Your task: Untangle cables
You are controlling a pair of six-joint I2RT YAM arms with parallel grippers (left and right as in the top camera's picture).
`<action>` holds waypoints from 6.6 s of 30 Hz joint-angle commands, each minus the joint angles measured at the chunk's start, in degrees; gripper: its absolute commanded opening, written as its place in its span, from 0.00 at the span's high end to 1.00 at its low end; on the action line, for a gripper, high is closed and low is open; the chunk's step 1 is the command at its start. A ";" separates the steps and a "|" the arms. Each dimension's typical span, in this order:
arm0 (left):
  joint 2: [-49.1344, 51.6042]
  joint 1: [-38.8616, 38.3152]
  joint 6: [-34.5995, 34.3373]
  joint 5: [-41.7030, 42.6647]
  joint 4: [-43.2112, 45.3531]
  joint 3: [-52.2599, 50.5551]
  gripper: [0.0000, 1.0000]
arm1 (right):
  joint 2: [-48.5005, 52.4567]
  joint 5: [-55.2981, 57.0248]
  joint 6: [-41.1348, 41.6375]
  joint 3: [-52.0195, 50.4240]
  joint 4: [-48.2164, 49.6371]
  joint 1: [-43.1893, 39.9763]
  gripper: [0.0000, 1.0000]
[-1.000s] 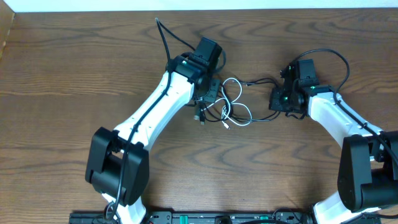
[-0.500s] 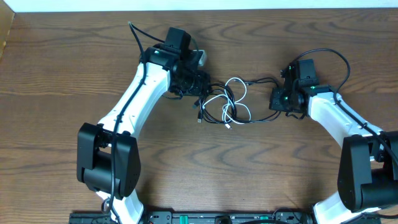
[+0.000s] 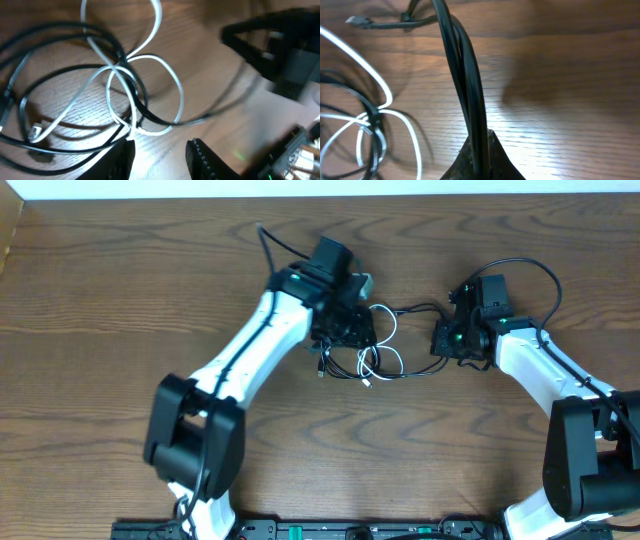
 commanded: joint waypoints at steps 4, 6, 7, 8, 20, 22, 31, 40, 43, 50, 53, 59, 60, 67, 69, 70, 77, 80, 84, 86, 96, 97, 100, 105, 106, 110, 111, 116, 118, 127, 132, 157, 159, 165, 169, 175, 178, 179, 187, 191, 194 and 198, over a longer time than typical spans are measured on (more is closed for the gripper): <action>7.65 -1.81 -10.58 -10.16 2.73 0.33 0.45 | -1.18 -6.69 -3.85 0.28 0.81 0.24 0.99; 9.14 -1.73 -10.99 -10.27 5.07 0.33 0.44 | -1.18 -6.69 -3.85 0.28 0.87 0.24 0.99; 9.79 -1.60 -11.23 -10.27 6.34 0.33 0.44 | -1.18 -6.69 -3.85 0.28 0.87 0.24 0.99; 10.25 -1.53 -11.58 -10.27 7.50 0.33 0.44 | -1.18 -6.69 -3.85 0.28 0.90 0.24 0.99; 10.21 -1.25 -11.04 -9.09 10.58 0.37 0.93 | -1.18 -6.69 -5.46 0.28 1.36 0.98 0.99; 8.63 -0.52 -9.46 -6.80 10.58 0.37 0.92 | -1.18 -6.69 -6.84 0.28 1.36 0.98 0.99; -3.91 2.40 -5.92 0.74 8.70 0.37 0.92 | -1.20 -23.71 -18.73 0.28 3.23 0.98 0.99; -13.70 3.08 -3.96 -8.07 4.87 0.37 0.93 | -1.20 -26.64 -20.81 0.28 3.96 0.81 0.99; -14.49 3.08 -4.00 -15.65 2.25 0.37 0.93 | -1.20 -19.80 -18.45 0.28 3.89 0.81 0.99; -14.47 3.19 -5.99 -39.34 -4.66 0.37 0.93 | -1.20 2.80 -9.55 0.28 2.21 0.81 0.99; -14.62 4.31 -7.65 -40.57 -6.51 0.37 0.92 | -1.20 7.72 -8.66 0.28 1.70 0.83 0.99; -17.92 7.76 -5.42 -26.69 -4.83 0.37 0.92 | -1.18 10.71 -7.06 0.28 1.42 0.81 0.99; -19.08 8.39 -3.72 -23.04 -3.63 0.37 0.93 | -1.18 10.71 -7.06 0.28 1.42 0.81 0.99; -28.70 11.02 -1.84 -15.10 3.37 0.37 0.93 | -1.18 10.67 -7.06 0.28 1.42 0.83 0.99; -31.41 11.23 -1.81 -16.50 4.44 0.37 0.92 | -1.18 10.40 -7.04 0.28 1.44 0.83 0.99; -32.61 11.23 -1.84 -18.73 4.42 0.37 0.92 | -1.18 10.19 -7.02 0.28 1.44 0.83 0.99; -34.73 11.23 -1.86 -28.44 -0.15 0.35 0.92 | -1.18 8.44 -5.97 0.28 1.44 0.98 0.99; -33.20 11.23 -1.86 -28.41 -2.69 0.35 0.92 | -1.18 2.84 -5.99 0.28 1.64 1.05 0.98; -30.36 11.21 -1.88 -28.41 -4.59 0.35 0.92 | -1.18 -5.03 -8.55 0.28 2.38 1.03 0.75; -28.89 11.23 -1.88 -28.41 -5.29 0.35 0.93 | -1.18 -5.81 -9.53 0.28 2.40 1.03 0.52; -20.87 11.23 -1.90 -28.41 -9.68 0.35 0.92 | -1.18 -15.34 -14.62 0.28 2.97 1.27 0.41; -19.91 11.23 -1.88 -28.44 -10.10 0.35 0.92 | -1.18 -18.32 -15.93 0.28 3.26 1.44 0.41; -17.57 11.23 -1.88 -28.39 -11.06 0.35 0.92 | -1.18 -22.71 -17.86 0.28 3.93 2.16 0.43; -14.08 11.21 -1.88 -27.65 -12.66 0.35 0.92 | -1.18 -18.97 -17.79 0.28 4.31 3.15 0.58; -13.31 11.21 -1.90 -27.52 -12.92 0.35 0.92 | -1.18 -17.40 -17.77 0.28 4.31 3.34 0.58; -10.82 11.21 -1.90 -27.50 -14.05 0.35 0.92 | -1.18 -12.07 -14.97 0.28 4.24 3.85 0.47; -10.27 11.21 -1.90 -27.10 -14.27 0.35 0.92 | -1.18 -11.02 -14.19 0.28 4.24 3.96 0.43; -7.72 11.17 -1.88 -21.03 -14.34 0.33 0.92 | -1.18 -9.42 -12.13 0.28 4.13 3.98 0.25; -6.86 11.10 -1.88 -21.05 -14.43 0.22 0.92 | -1.18 -9.40 -11.34 0.28 4.09 3.98 0.22; -5.29 10.38 -1.86 -16.96 -14.03 -1.90 0.86 | -1.18 -4.50 -6.34 0.28 2.97 3.98 0.62; -5.20 8.55 -1.90 -16.33 -12.26 -3.65 0.59 | -1.18 1.79 -4.87 0.28 1.88 3.98 0.99; 0.90 -7.02 -25.33 -24.79 15.41 -12.31 0.52 | -1.16 2.71 -4.92 0.28 1.73 3.98 0.99; 2.71 -7.08 -26.82 -24.76 18.38 -12.31 0.52 | -1.16 2.71 -4.92 0.28 1.73 3.98 0.99; 5.66 -6.62 -30.58 -24.83 21.88 -12.31 0.53 | -1.16 2.54 -4.92 0.28 1.70 4.00 0.99; 5.92 -6.64 -31.15 -25.27 23.08 -12.31 0.60 | -1.16 2.54 -4.92 0.28 1.70 3.98 0.99; 6.08 -6.69 -31.89 -26.80 23.06 -12.85 0.66 | -1.16 2.51 -4.90 0.28 1.70 4.00 0.99; 6.25 -6.69 -33.05 -29.70 23.28 -12.94 0.63 | -1.16 2.51 -4.90 0.28 1.70 4.00 0.99; 6.29 -6.69 -33.07 -30.62 23.67 -12.94 0.61 | -1.16 2.49 -4.90 0.28 1.70 4.04 0.99; 7.19 -7.32 -33.09 -31.17 25.20 -12.98 0.62 | -1.16 2.51 -4.90 0.28 1.77 4.42 0.99; 8.85 -7.91 -33.16 -30.64 25.18 -12.98 0.69 | -1.16 2.51 -4.90 0.28 1.81 4.42 0.99; 9.66 -8.04 -33.48 -30.53 24.24 -12.98 0.86 | -1.16 2.51 -4.92 0.28 1.81 4.42 0.99; 9.51 -8.02 -33.46 -30.51 23.19 -12.98 0.92 | -1.16 2.51 -4.90 0.28 1.86 4.42 0.99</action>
